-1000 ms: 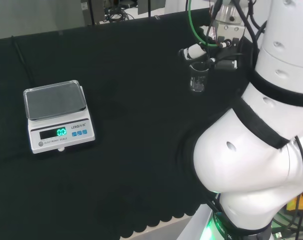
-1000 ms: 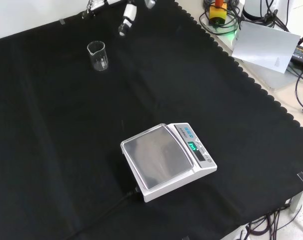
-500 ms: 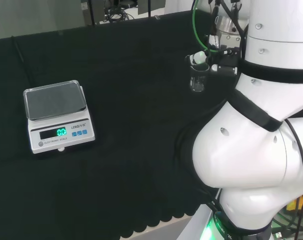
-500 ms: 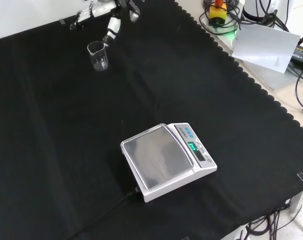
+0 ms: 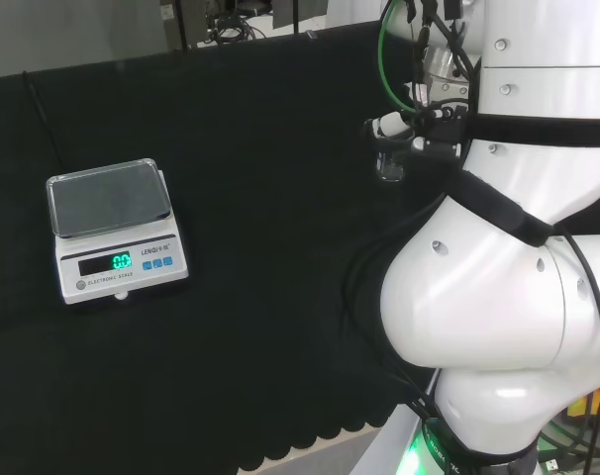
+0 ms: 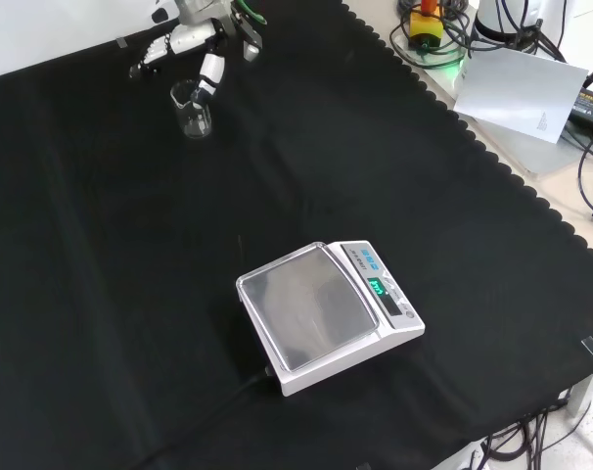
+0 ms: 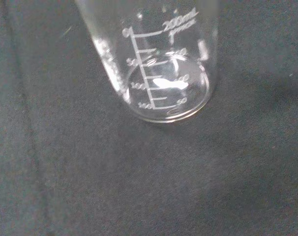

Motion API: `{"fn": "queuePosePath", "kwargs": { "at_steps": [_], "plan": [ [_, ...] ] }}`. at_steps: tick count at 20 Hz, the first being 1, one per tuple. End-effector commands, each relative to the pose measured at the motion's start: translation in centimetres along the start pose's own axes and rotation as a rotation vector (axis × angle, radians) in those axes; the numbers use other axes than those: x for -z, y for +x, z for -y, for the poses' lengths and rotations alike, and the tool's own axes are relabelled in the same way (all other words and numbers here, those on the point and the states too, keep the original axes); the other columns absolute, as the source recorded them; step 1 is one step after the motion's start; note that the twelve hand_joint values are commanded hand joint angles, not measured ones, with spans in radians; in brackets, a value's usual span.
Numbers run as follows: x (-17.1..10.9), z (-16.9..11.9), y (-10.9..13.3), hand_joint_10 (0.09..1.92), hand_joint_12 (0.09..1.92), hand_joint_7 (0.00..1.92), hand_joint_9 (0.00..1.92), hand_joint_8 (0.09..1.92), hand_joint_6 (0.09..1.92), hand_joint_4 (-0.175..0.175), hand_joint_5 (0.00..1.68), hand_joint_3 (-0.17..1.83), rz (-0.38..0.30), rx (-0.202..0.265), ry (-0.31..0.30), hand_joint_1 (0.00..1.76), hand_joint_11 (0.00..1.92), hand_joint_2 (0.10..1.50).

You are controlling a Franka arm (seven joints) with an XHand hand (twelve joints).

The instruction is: Pick up the beaker.

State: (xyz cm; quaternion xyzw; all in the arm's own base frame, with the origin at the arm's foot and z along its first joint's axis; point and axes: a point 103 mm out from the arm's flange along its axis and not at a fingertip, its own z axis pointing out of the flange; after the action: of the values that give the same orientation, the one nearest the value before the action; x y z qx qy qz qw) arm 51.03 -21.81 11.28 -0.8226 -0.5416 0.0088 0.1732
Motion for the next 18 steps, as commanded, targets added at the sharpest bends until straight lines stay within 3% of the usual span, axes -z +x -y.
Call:
{"fn": "queuePosePath", "kwargs": {
  "at_steps": [1,8,13,16,18],
  "plan": [
    [-0.7,-0.1,-0.1,0.84,1.14,0.0,0.0,0.39,0.09,0.018,0.0,0.22,-0.013,-0.008,0.014,0.48,0.0,0.71],
    [-2.4,-0.7,-0.4,0.84,1.14,0.0,0.0,0.39,0.09,0.019,0.0,0.22,0.012,-0.022,0.043,0.48,0.0,0.71],
    [-3.3,-0.9,0.0,0.85,1.16,0.0,0.03,0.49,0.09,0.021,0.02,0.21,0.018,-0.013,0.045,0.52,0.0,0.73],
    [-3.4,-1.0,0.2,0.84,1.37,0.04,0.18,0.63,0.09,0.025,0.11,0.22,0.021,-0.012,0.01,0.61,0.0,0.74],
    [-3.4,-1.0,0.2,0.81,1.42,0.16,0.43,0.74,0.09,0.026,0.24,0.29,0.025,-0.009,-0.017,0.72,0.2,0.75]
  ]
}}
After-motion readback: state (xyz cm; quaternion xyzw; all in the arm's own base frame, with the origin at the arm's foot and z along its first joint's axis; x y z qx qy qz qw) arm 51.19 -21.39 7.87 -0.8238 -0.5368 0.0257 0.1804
